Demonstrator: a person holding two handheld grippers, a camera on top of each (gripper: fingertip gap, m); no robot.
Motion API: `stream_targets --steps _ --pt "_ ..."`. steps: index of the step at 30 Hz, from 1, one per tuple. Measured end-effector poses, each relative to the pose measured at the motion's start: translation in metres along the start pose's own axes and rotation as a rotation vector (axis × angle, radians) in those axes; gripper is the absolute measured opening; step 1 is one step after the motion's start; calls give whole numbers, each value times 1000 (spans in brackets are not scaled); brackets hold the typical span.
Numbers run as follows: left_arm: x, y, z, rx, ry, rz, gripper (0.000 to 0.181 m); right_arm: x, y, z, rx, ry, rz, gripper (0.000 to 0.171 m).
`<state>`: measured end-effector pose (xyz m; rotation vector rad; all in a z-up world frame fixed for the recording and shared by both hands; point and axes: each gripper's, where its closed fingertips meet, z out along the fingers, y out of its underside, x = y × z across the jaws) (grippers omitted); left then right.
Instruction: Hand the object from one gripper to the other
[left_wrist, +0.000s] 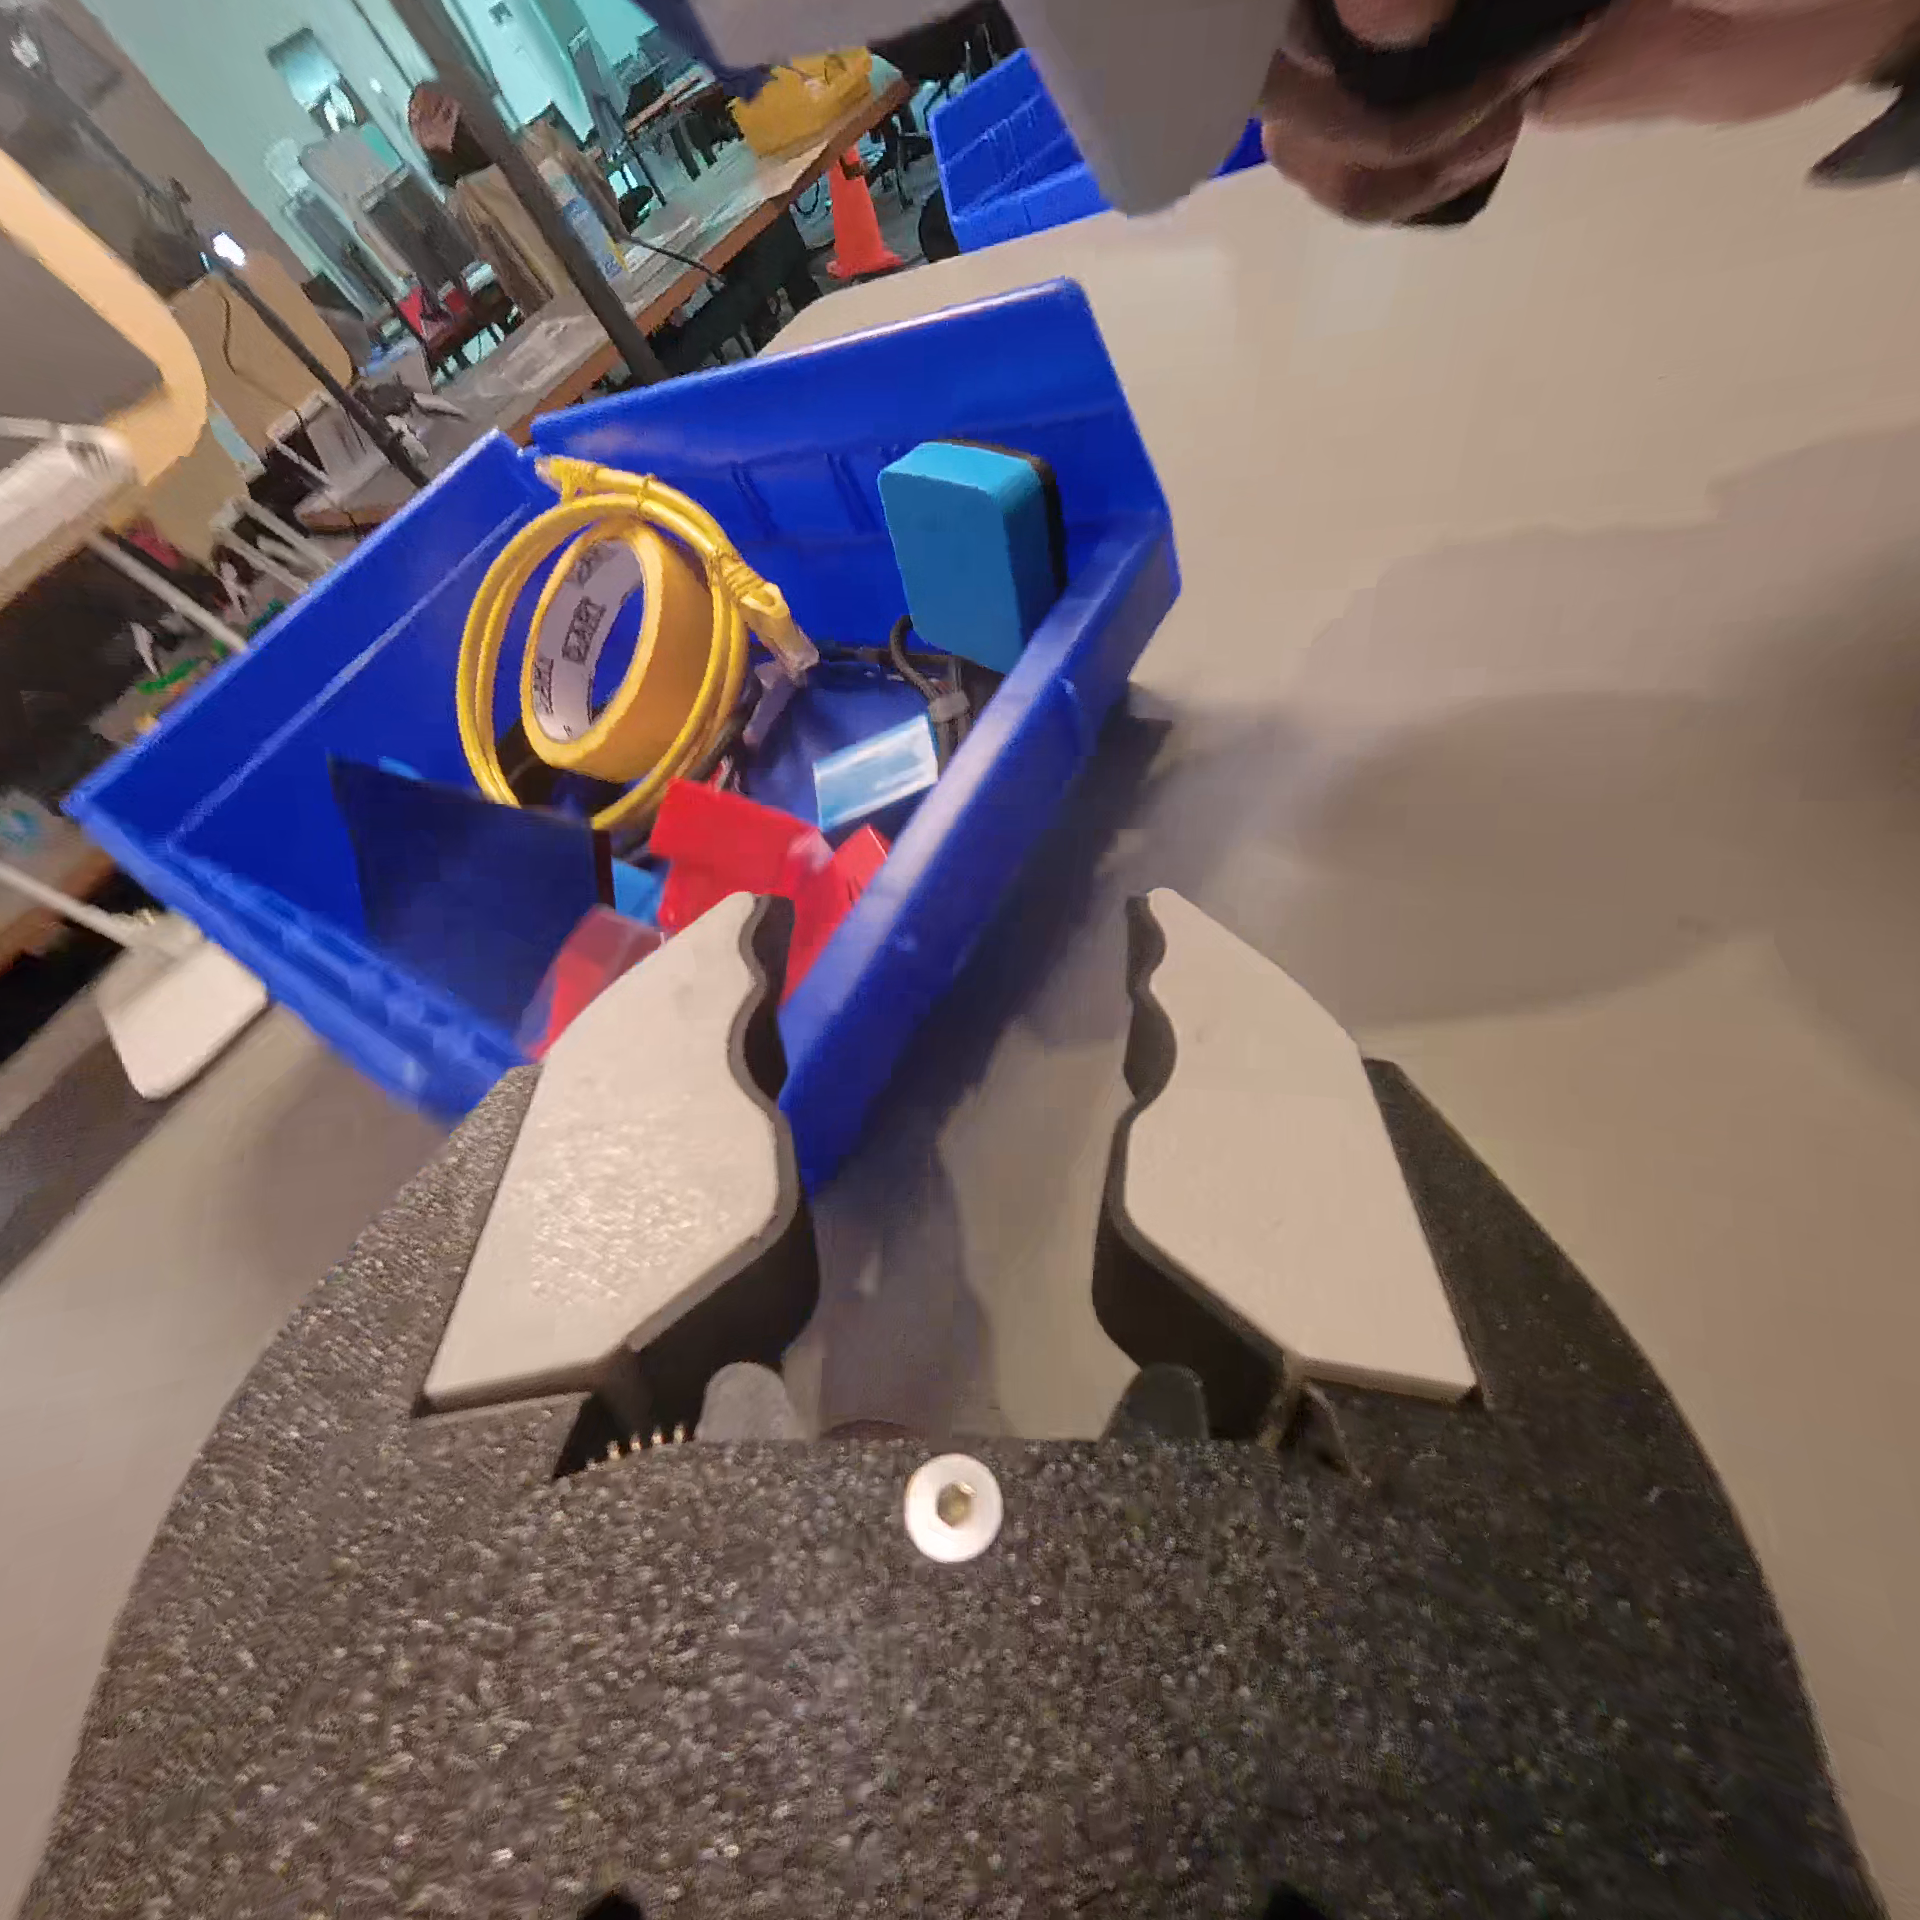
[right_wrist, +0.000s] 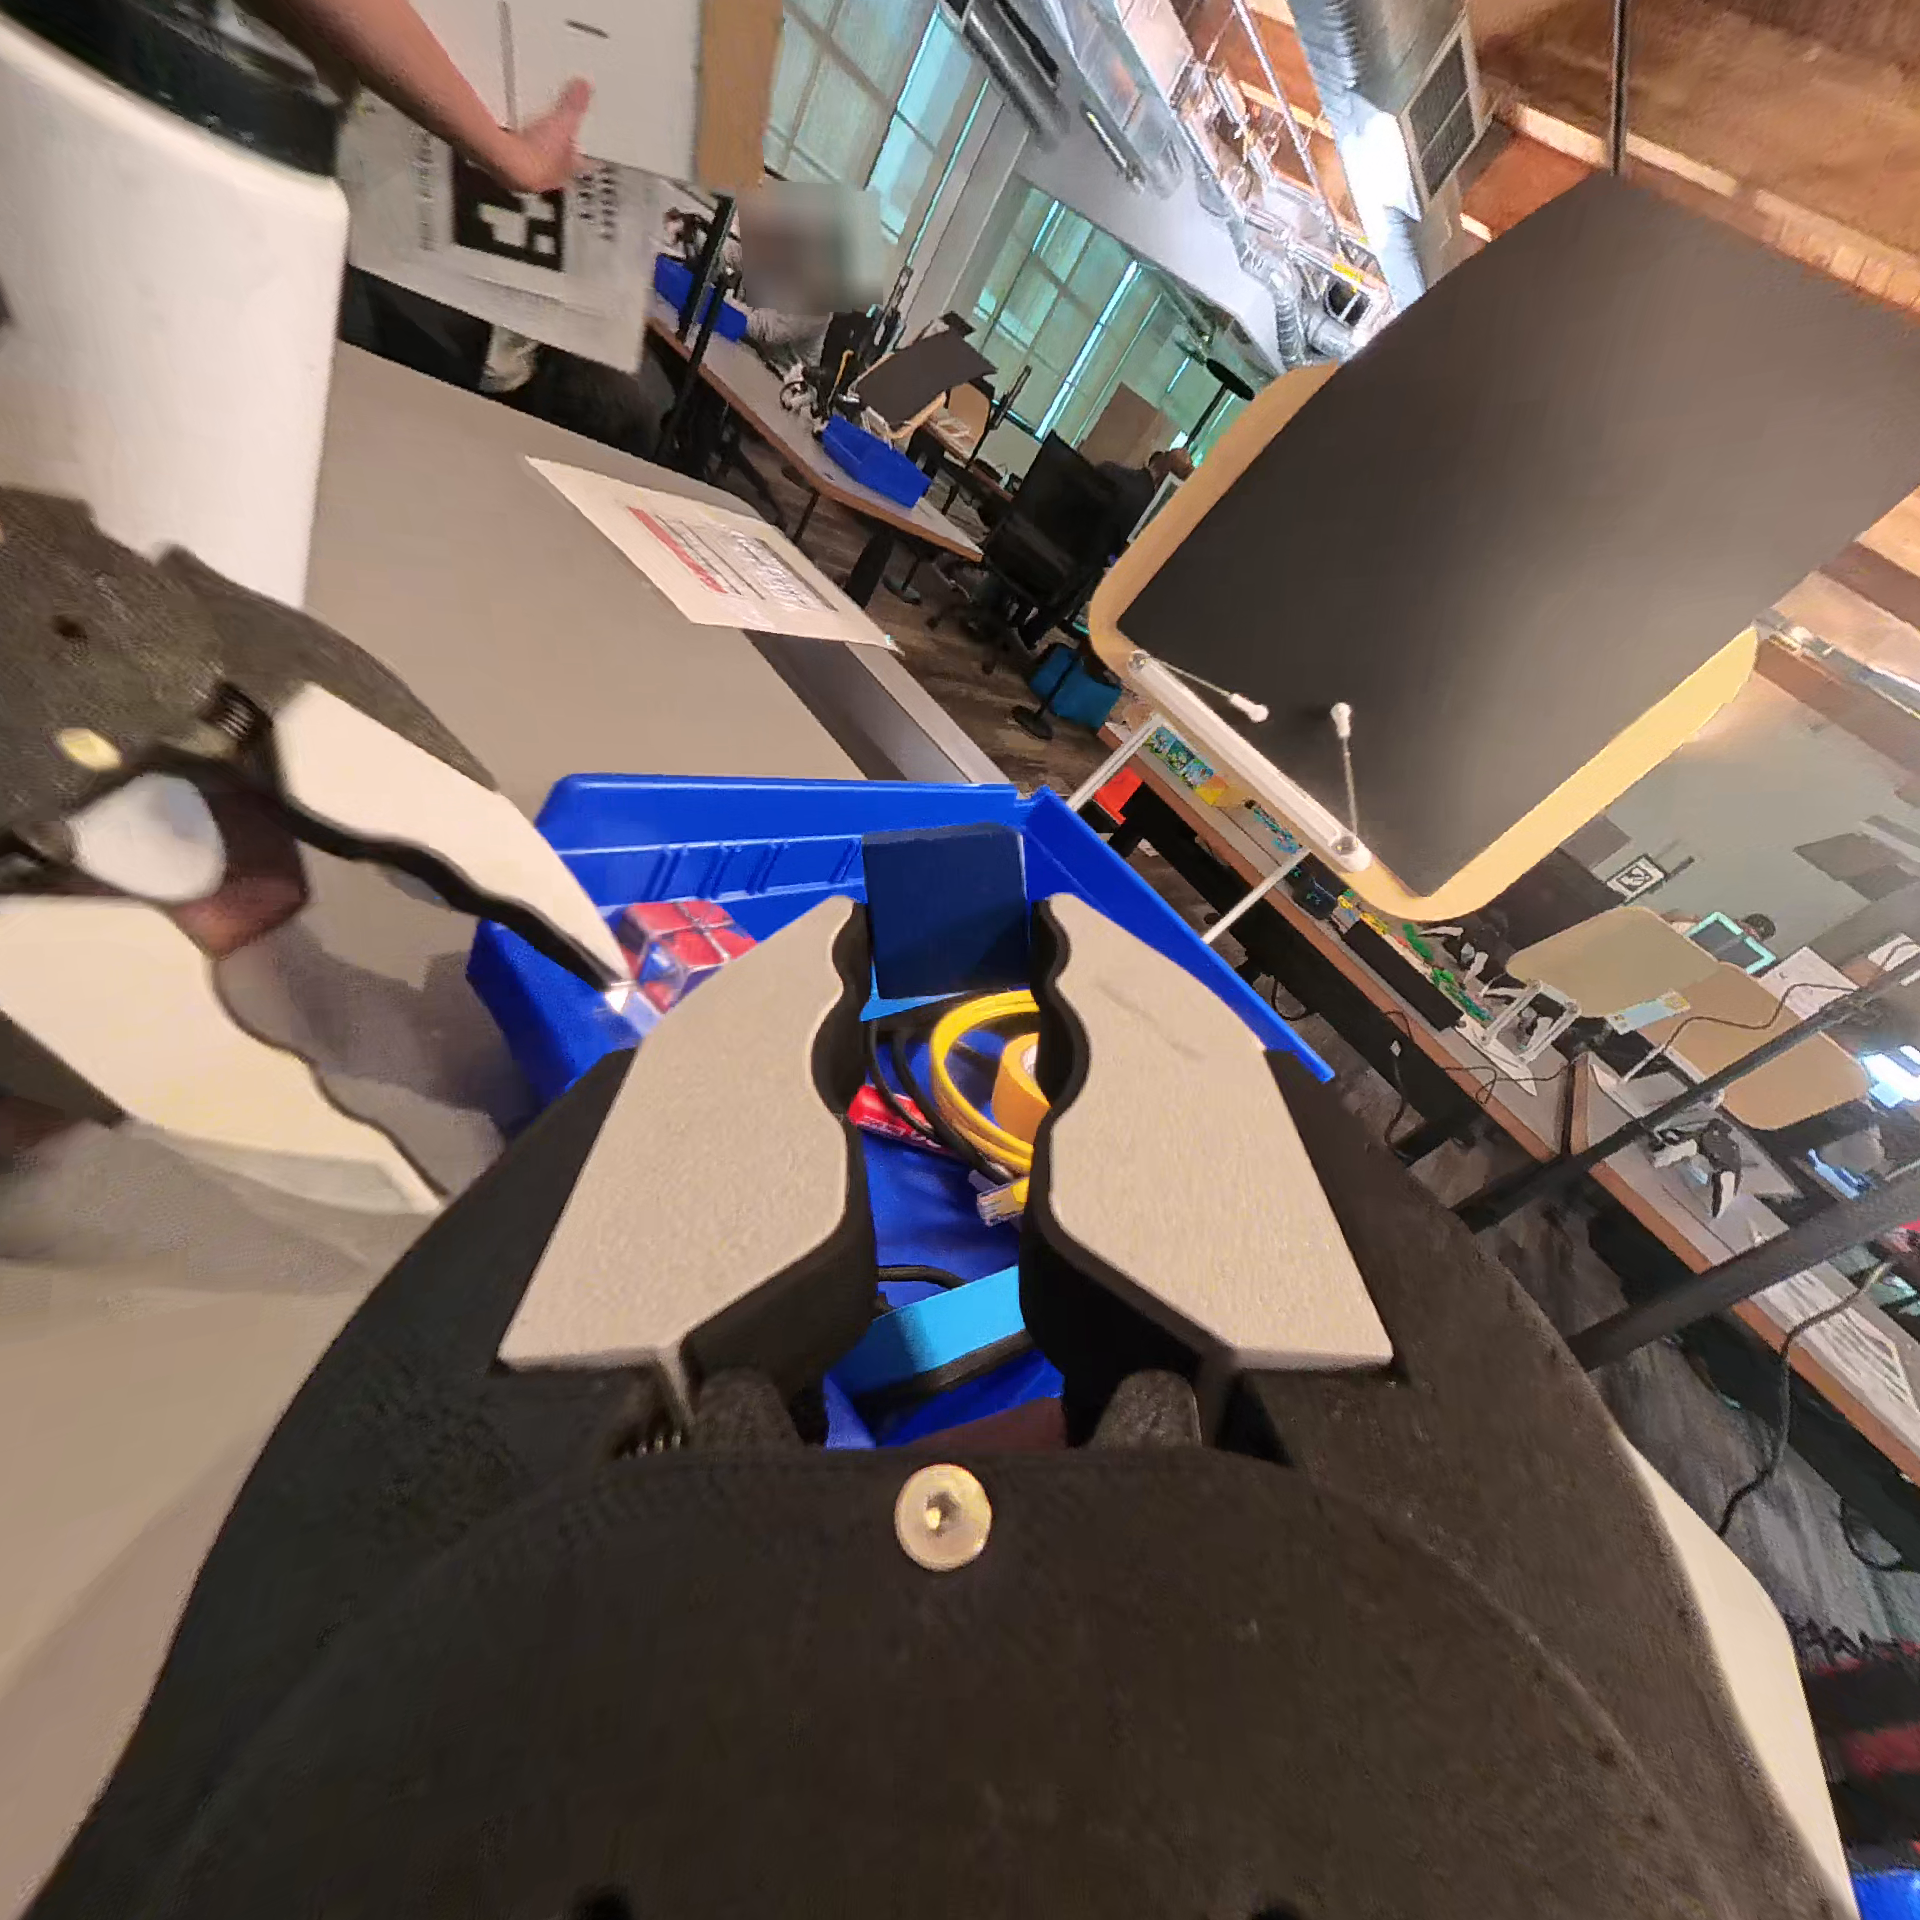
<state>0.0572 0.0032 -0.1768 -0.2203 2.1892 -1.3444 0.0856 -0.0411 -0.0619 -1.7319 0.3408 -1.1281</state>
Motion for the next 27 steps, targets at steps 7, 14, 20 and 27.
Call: stream_targets --steps 7,14,20,27 --pt "-6 4 -49 69 -63 -214 65 -43 -3 11 -12 -125 30 29" --pt "-50 -65 -27 246 -106 -253 62 -46 11 24 -18 -52 0 29" --pt "-48 -89 6 282 53 -380 60 -22 23 22 -46 146 -248 29" --pt "-30 -58 26 197 162 -505 51 -42 28 29 -30 141 -389 29"
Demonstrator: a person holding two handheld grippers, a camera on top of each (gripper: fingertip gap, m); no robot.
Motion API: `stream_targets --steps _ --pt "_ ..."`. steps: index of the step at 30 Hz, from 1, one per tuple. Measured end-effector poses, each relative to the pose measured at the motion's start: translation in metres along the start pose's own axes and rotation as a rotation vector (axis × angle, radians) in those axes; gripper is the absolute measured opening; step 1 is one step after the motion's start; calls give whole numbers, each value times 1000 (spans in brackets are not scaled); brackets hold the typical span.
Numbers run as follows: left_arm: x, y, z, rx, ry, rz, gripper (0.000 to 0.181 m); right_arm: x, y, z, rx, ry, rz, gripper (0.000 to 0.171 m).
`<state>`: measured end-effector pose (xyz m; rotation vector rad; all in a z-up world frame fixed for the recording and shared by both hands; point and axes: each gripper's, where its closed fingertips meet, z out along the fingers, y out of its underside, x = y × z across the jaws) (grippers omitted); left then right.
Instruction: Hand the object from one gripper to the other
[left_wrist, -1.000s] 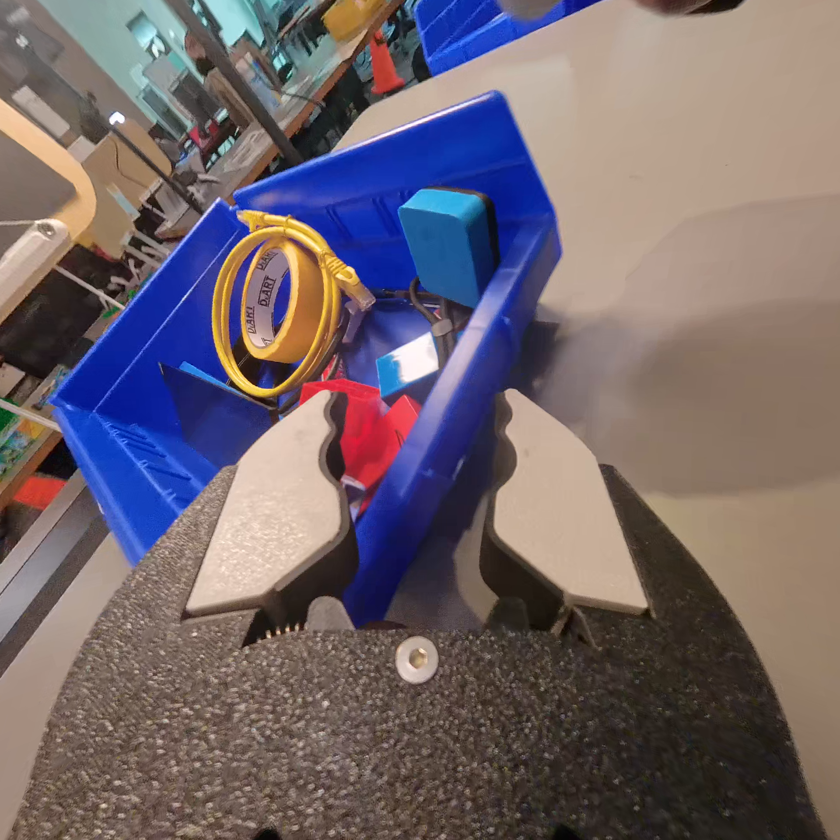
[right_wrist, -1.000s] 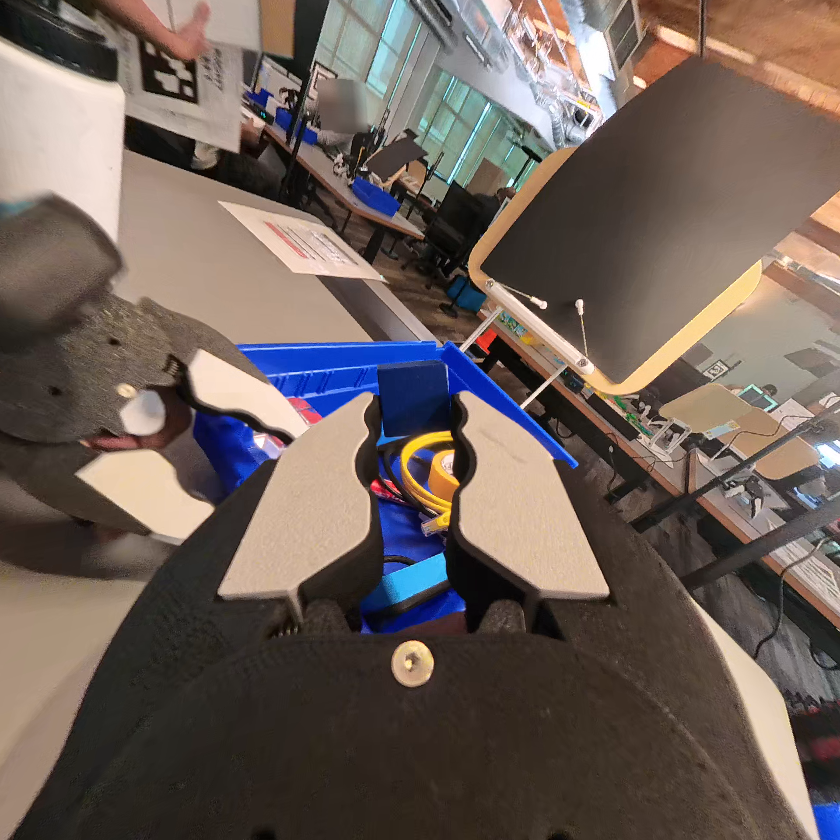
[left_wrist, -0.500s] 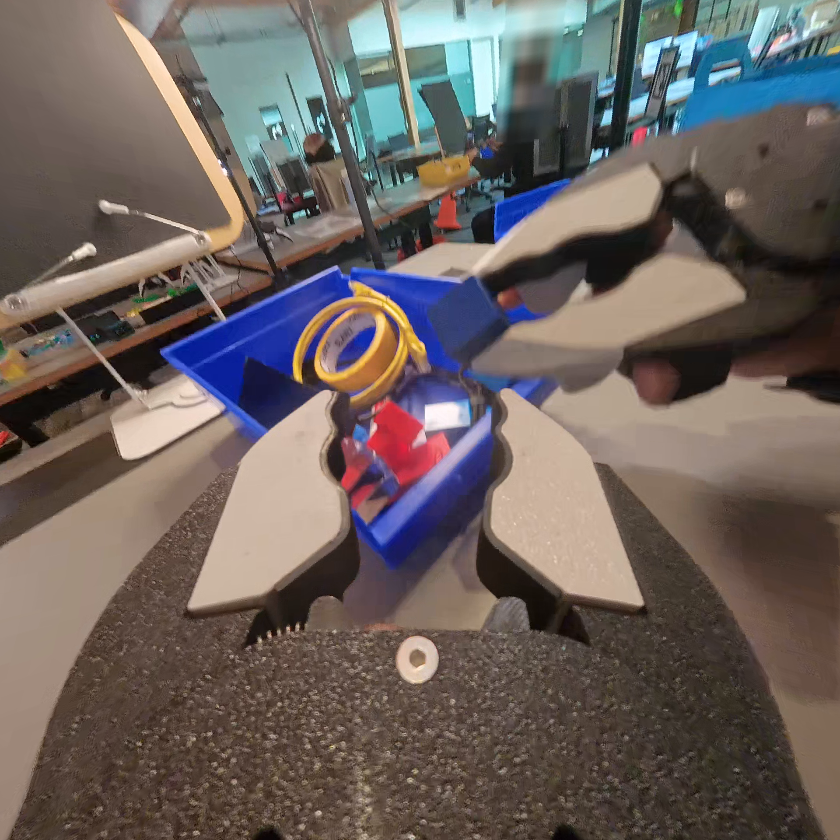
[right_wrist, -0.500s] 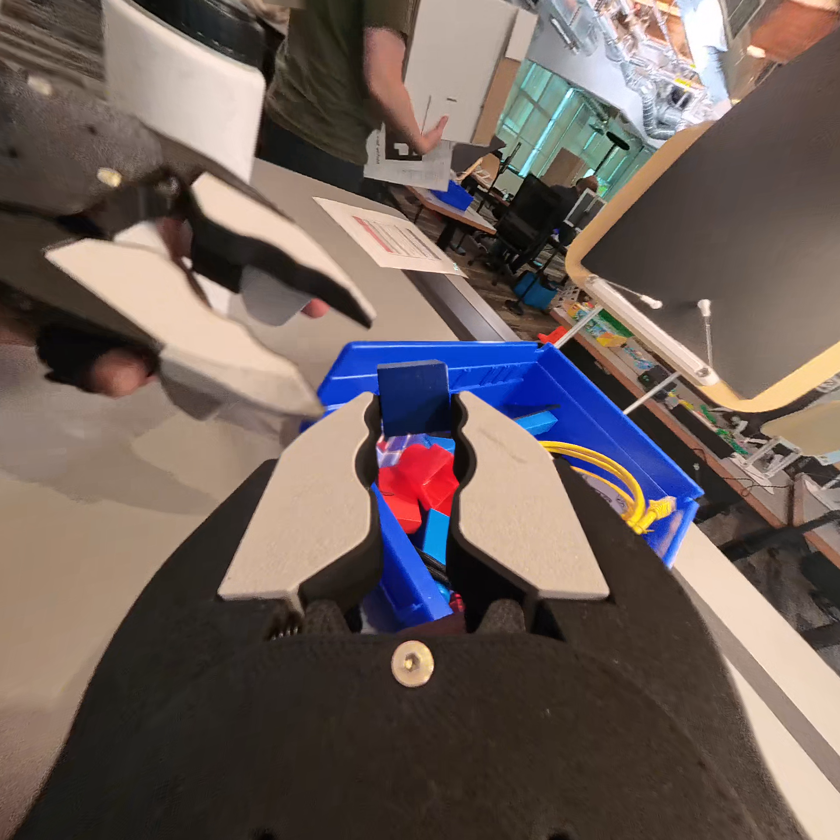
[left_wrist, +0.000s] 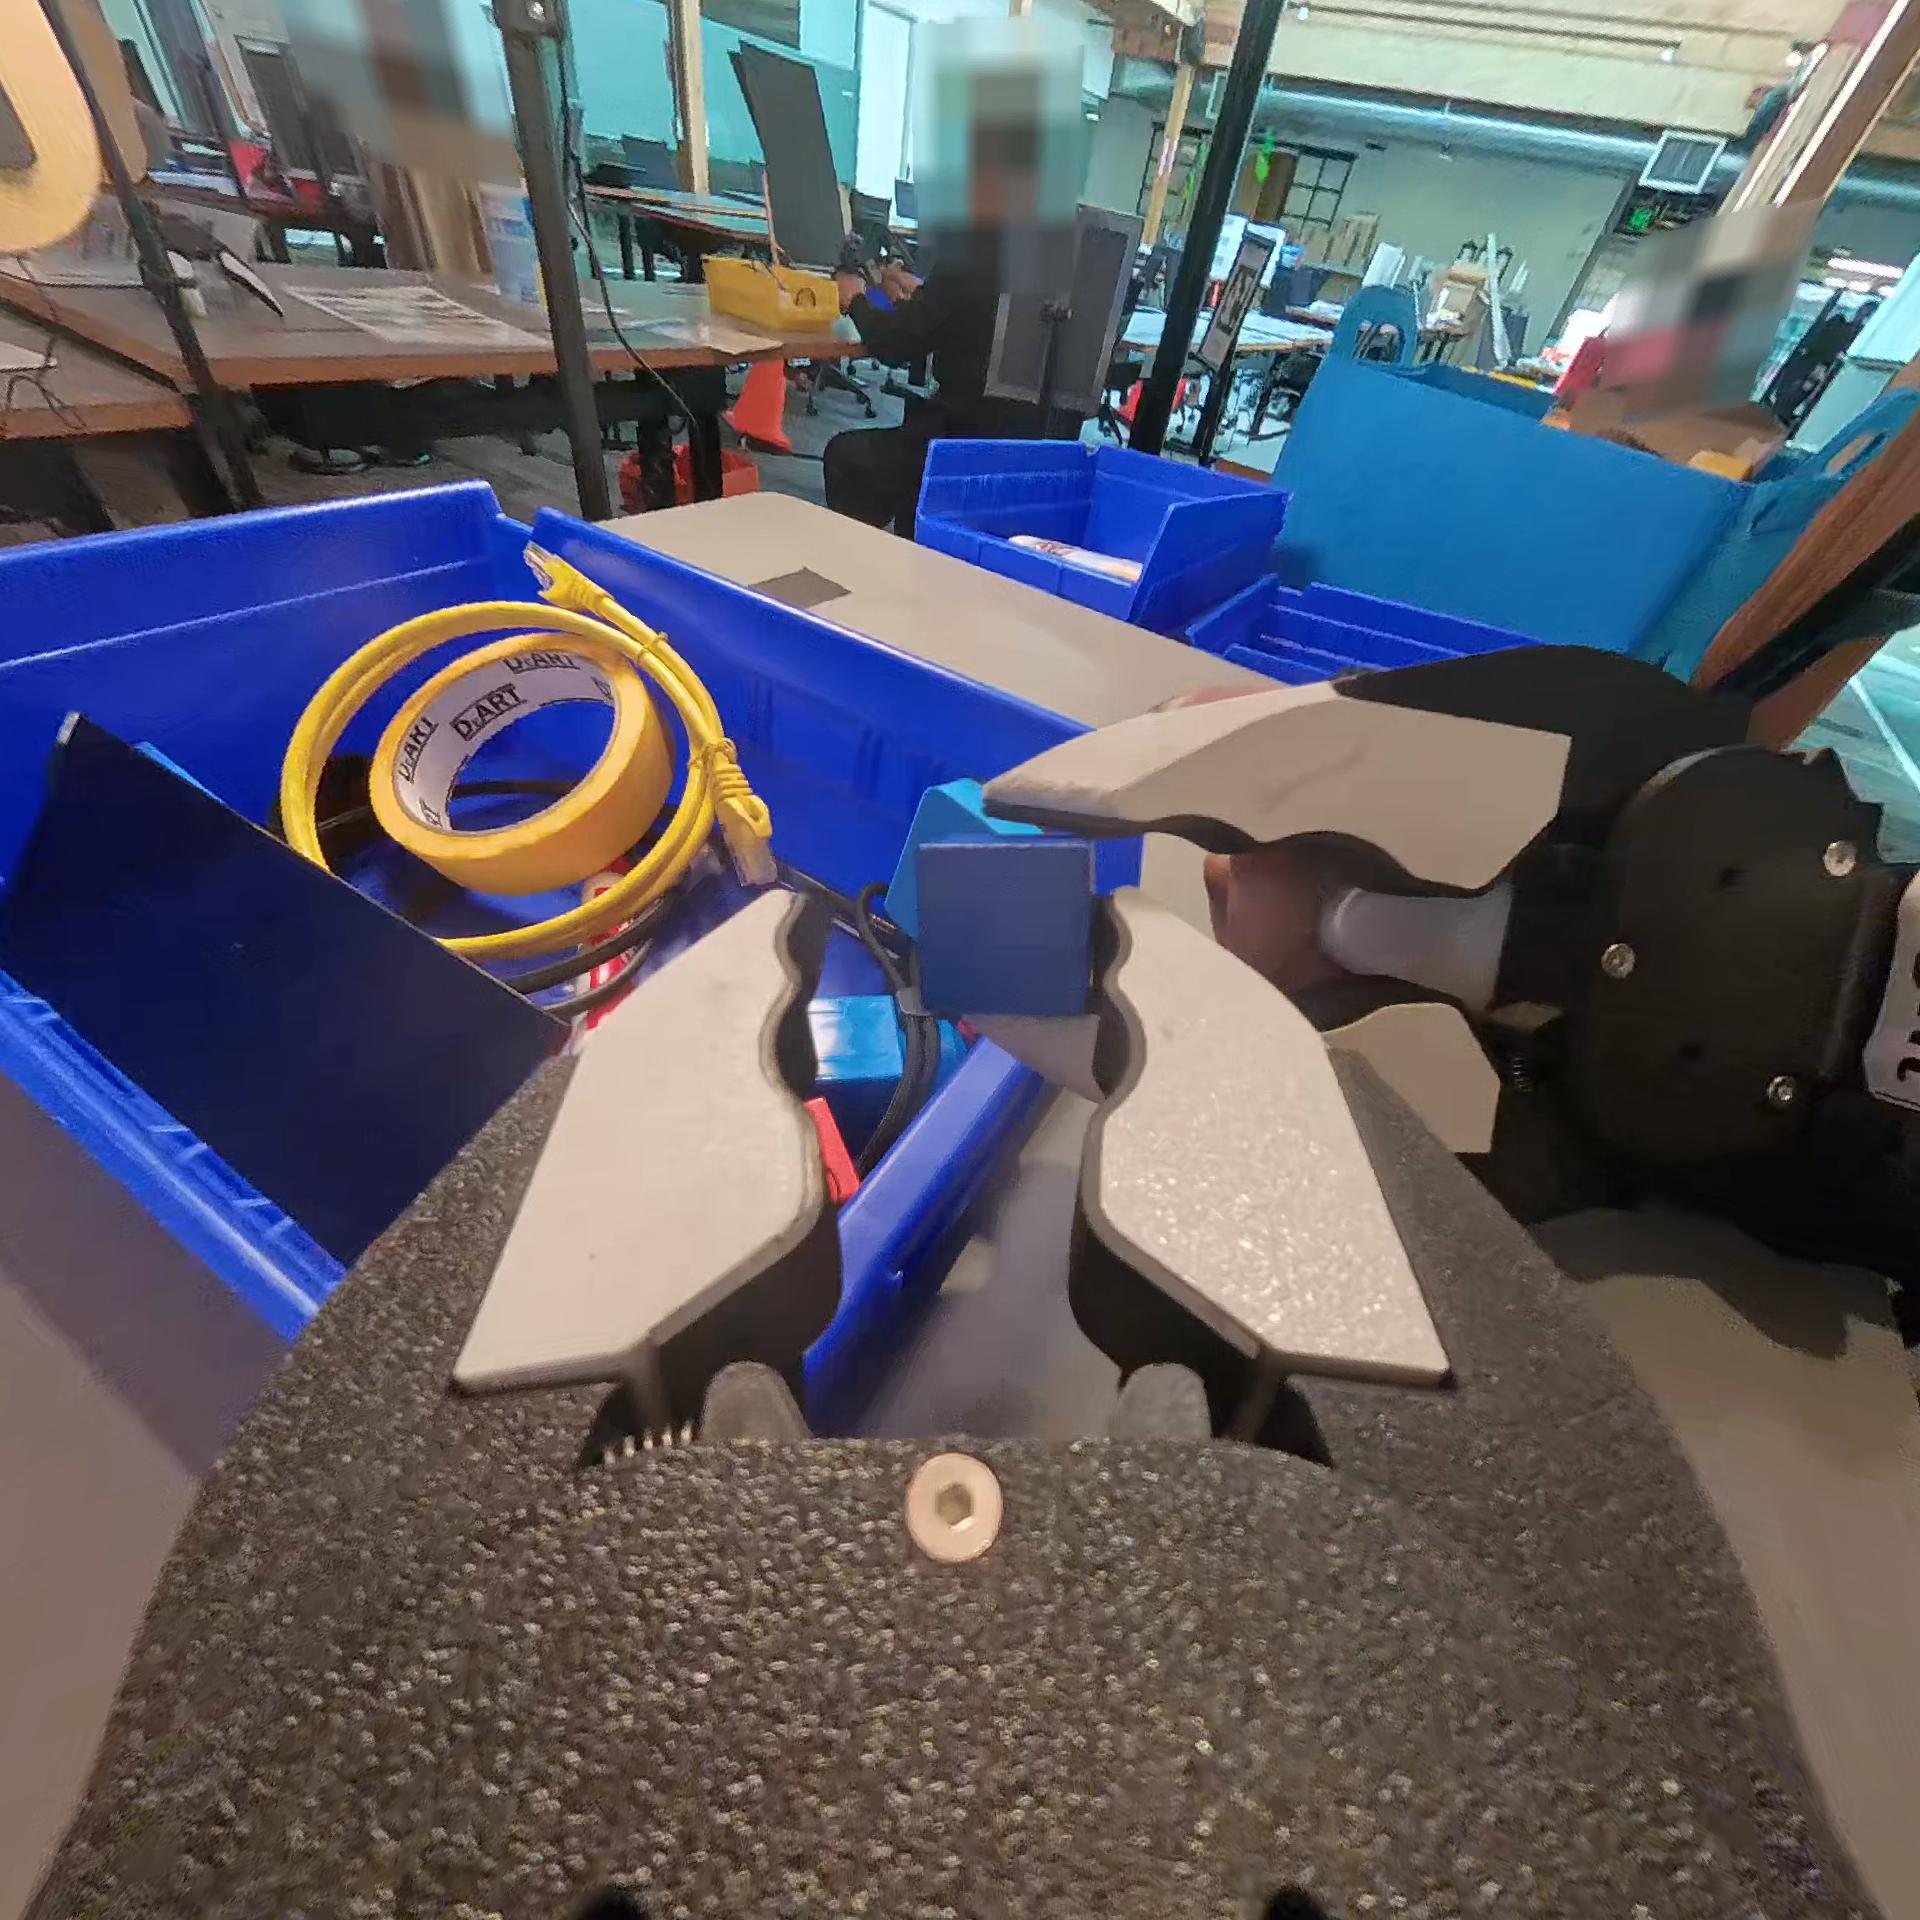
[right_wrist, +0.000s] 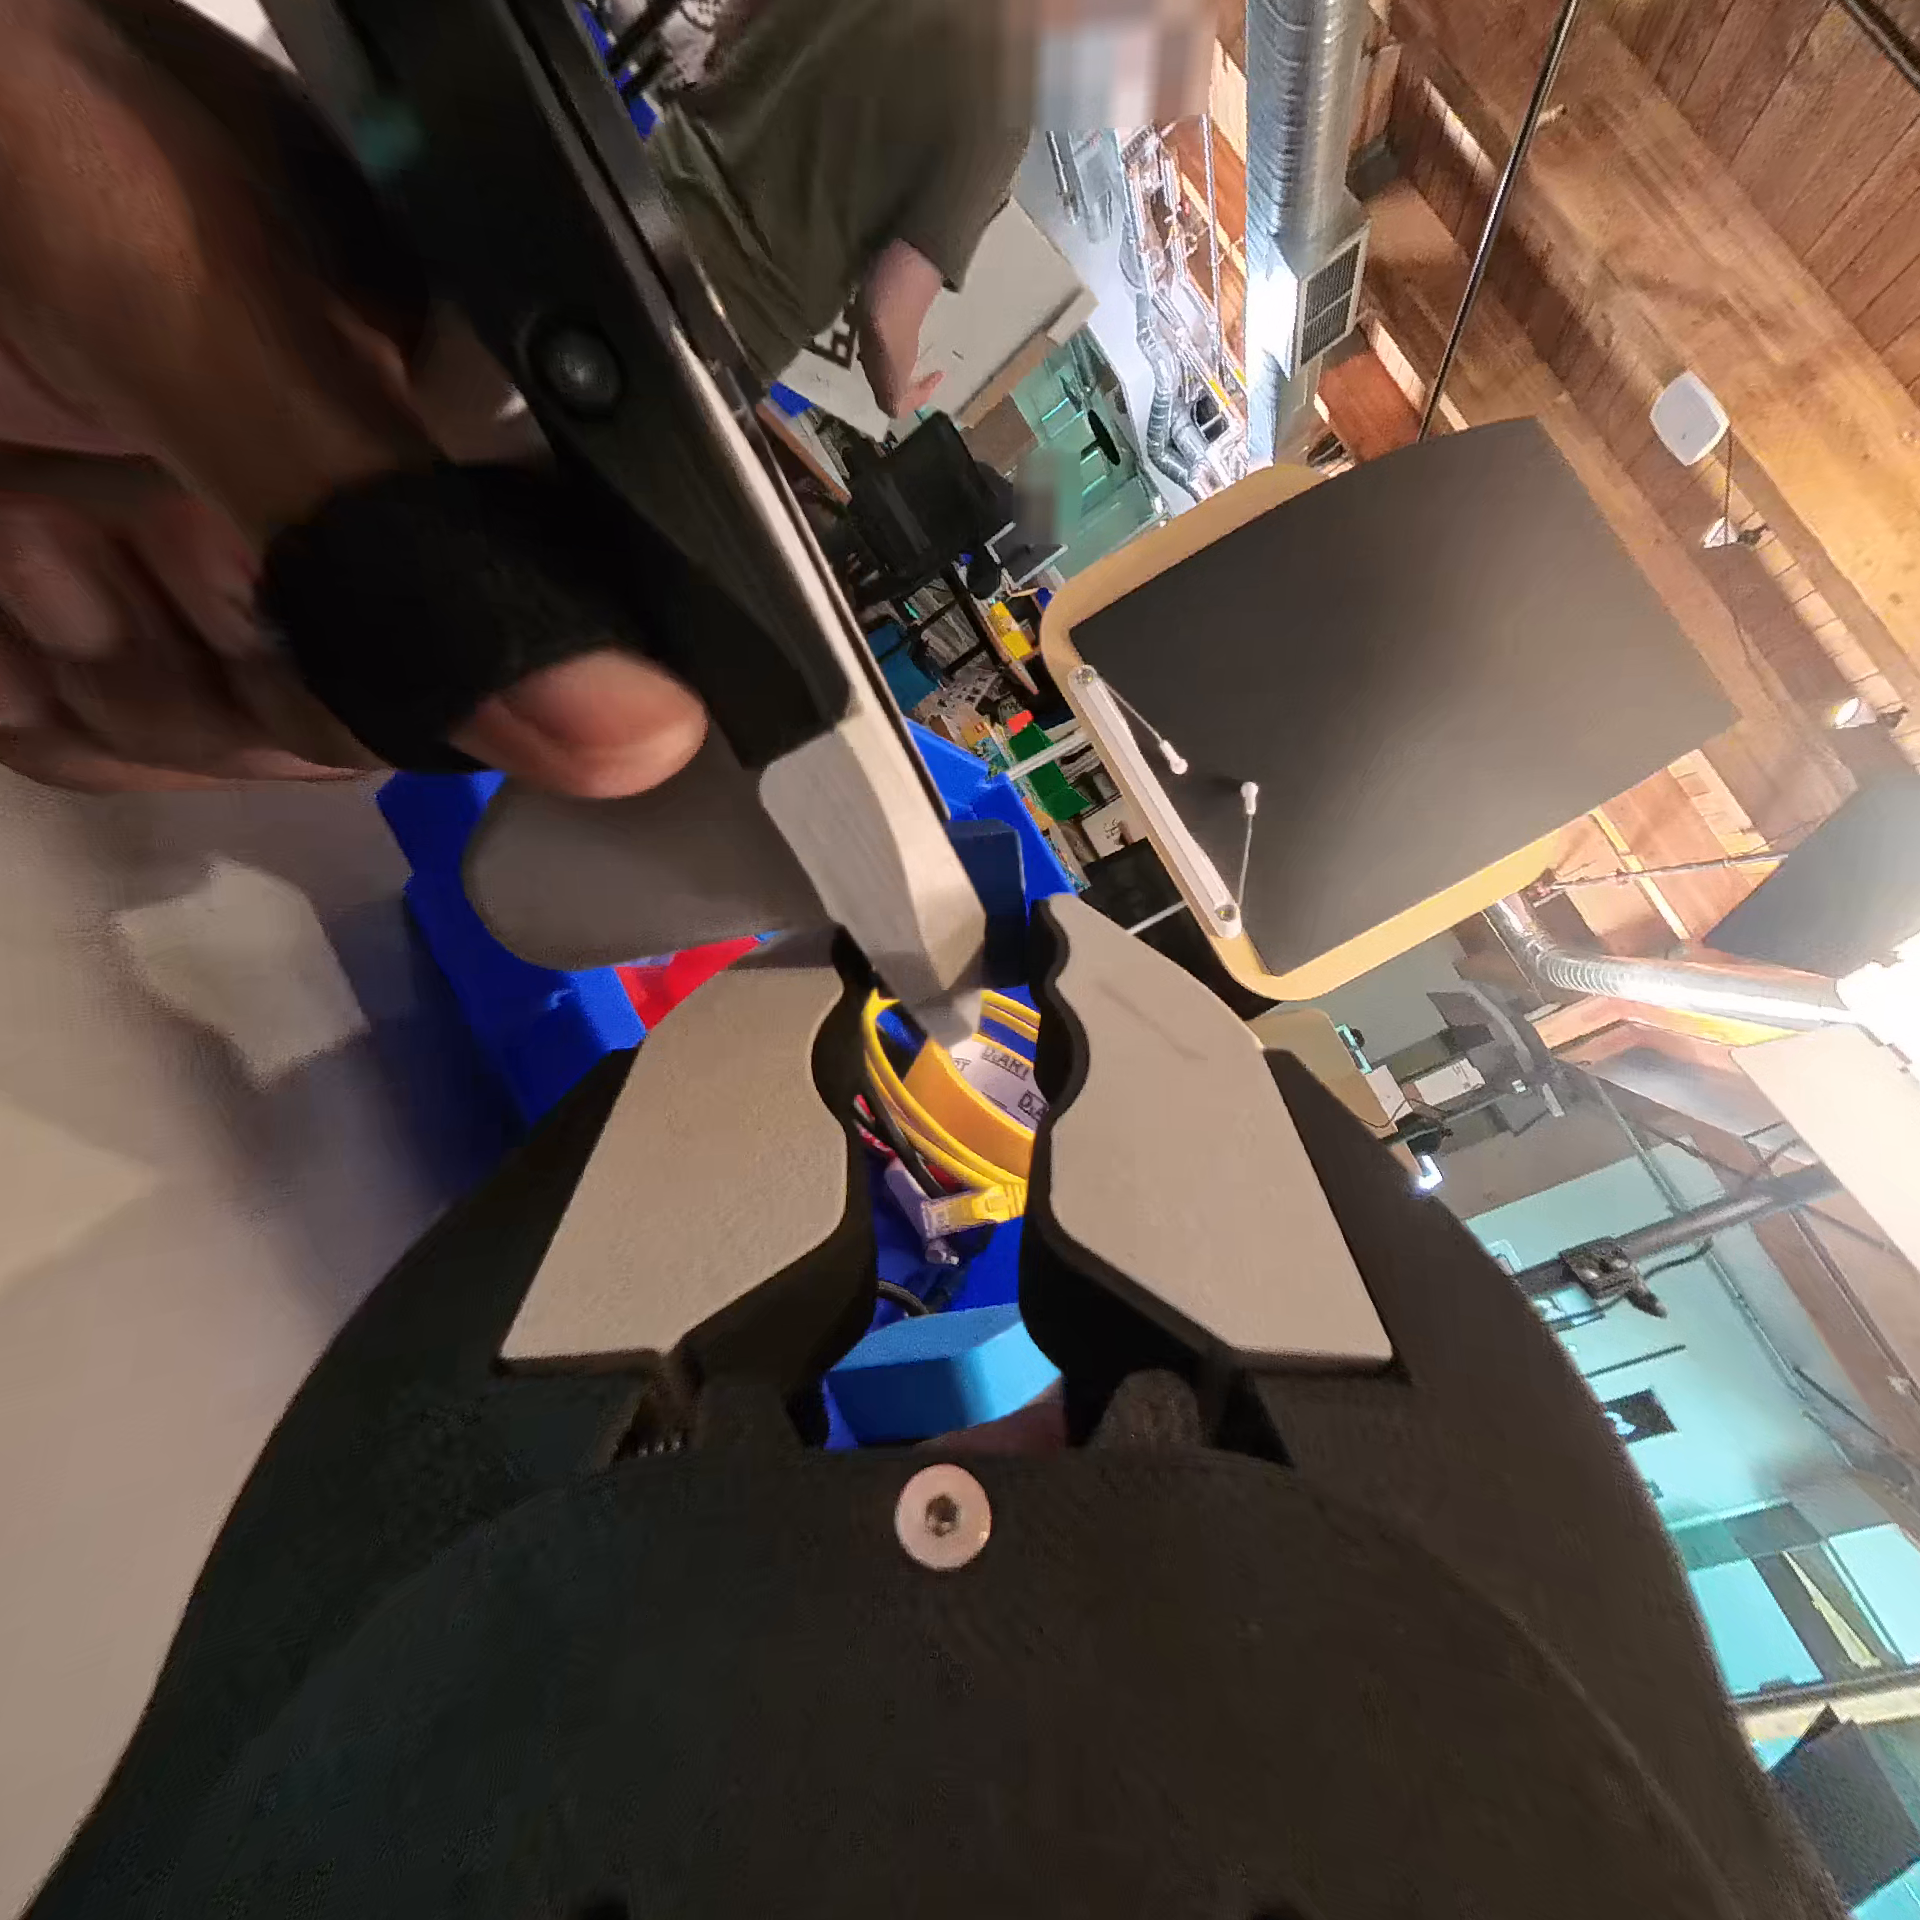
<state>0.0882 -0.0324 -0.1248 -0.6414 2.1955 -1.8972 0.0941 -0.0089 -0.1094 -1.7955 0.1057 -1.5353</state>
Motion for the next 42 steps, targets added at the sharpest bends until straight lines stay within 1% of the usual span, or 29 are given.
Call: stream_targets --steps 5,6,8,10,13,15,17,22,24,28,29,31,33,35,36,37,39,41,42 --pt "7 8 3 -43 28 12 39 -6 2 1 18 0 -6 29" --pt "11 8 1 -39 32 33 34 -5 0 0 27 0 -16 29" --pt "12 3 -3 -7 -4 92 30 -4 -4 -3 50 13 -36 29" --pt "14 -2 -7 29 -17 135 30 -1 -10 -6 81 27 -31 28" --pt "17 -8 -10 84 -24 159 30 1 -14 -9 131 28 35 28" --pt "18 -11 -11 113 -32 186 30 1 -14 -9 152 9 92 29" --pt "17 -15 -13 146 -50 235 30 1 -13 -9 160 -28 160 33" --pt "0 -31 -26 220 -183 379 29 -7 -6 -6 145 -177 373 40" --pt "-4 -37 -32 248 -244 454 30 -7 -7 -6 155 -261 536 42" --pt "-5 -42 -37 262 -351 614 30 0 -18 -12 233 -480 966 45" --pt "-4 -40 -36 250 -373 664 30 2 -21 -14 250 -529 1049 47" --pt "-3 -34 -31 217 -412 766 30 3 -24 -15 266 -574 1142 53" --pt "0 -25 -25 184 -431 856 30 -4 -25 -15 247 -609 1169 57" --pt "5 -19 -19 167 -433 937 30 -13 -24 -13 209 -623 1158 57" --pt "7 -17 -17 162 -428 965 31 -17 -23 -12 188 -621 1147 54" --pt "8 -14 -15 156 -423 978 30 -19 -20 -10 169 -600 1129 40" --pt "7 -11 -12 141 -408 952 30 -17 -16 -8 160 -553 1066 31" --pt "4 -8 -9 112 -372 886 33 -13 -12 -7 155 -482 974 31" --pt "0 -8 -10 98 -368 851 35 -6 -9 -6 152 -411 925 30"
